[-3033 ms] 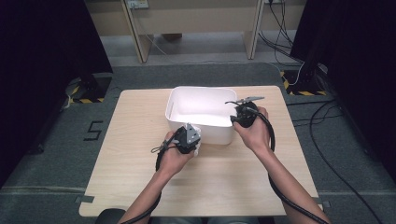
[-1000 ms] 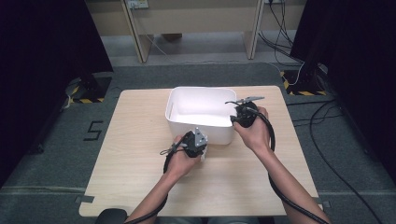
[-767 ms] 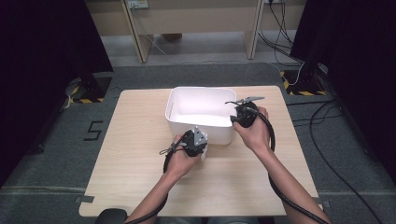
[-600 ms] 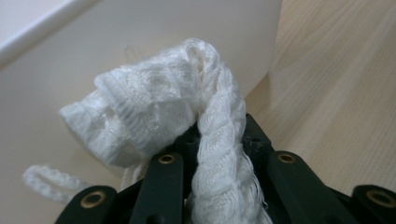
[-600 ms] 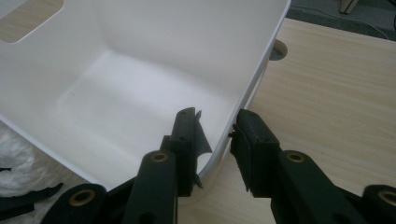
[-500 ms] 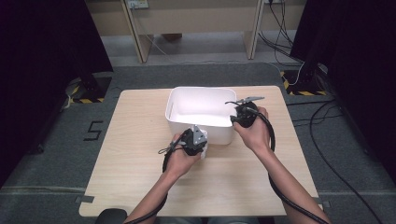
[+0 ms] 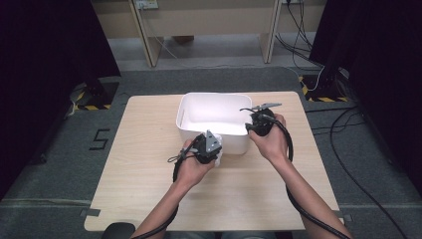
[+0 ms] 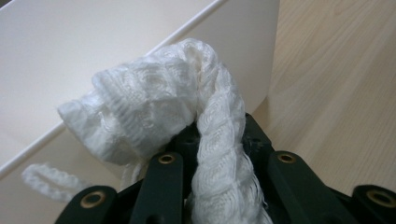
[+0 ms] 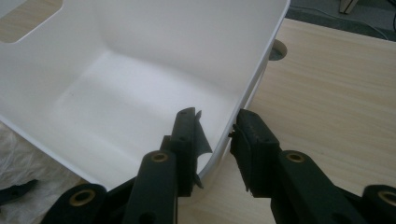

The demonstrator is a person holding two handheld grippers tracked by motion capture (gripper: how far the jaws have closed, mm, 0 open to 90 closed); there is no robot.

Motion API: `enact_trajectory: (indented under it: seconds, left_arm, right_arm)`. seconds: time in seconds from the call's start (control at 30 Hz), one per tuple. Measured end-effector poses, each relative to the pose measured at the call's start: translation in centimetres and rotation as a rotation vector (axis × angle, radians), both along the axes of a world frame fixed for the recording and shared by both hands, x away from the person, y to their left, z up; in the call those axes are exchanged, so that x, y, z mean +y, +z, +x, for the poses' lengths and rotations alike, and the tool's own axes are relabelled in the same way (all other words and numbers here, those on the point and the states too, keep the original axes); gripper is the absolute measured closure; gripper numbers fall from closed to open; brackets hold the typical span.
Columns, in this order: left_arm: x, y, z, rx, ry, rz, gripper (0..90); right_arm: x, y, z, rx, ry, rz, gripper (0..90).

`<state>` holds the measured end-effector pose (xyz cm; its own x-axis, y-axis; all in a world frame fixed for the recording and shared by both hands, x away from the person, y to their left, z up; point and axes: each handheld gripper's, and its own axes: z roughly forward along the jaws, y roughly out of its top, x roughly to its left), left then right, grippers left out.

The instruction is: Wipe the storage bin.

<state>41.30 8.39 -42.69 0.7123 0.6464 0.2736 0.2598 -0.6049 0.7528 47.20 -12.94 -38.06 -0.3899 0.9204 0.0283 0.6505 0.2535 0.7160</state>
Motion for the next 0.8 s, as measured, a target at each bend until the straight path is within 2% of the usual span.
enact_trajectory:
  seconds: [0.4, 0.8]
  left_arm:
    - [-0.54, 0.53, -0.09, -0.013, -0.017, 0.002, 73.8]
    - [-0.75, 0.12, 0.03, -0.011, -0.023, -0.001, 73.8]
  right_arm:
    - [-0.01, 0.0, 0.01, -0.001, 0.0, -0.002, 70.3]
    - [-0.01, -0.01, 0.0, -0.002, 0.0, -0.001, 70.3]
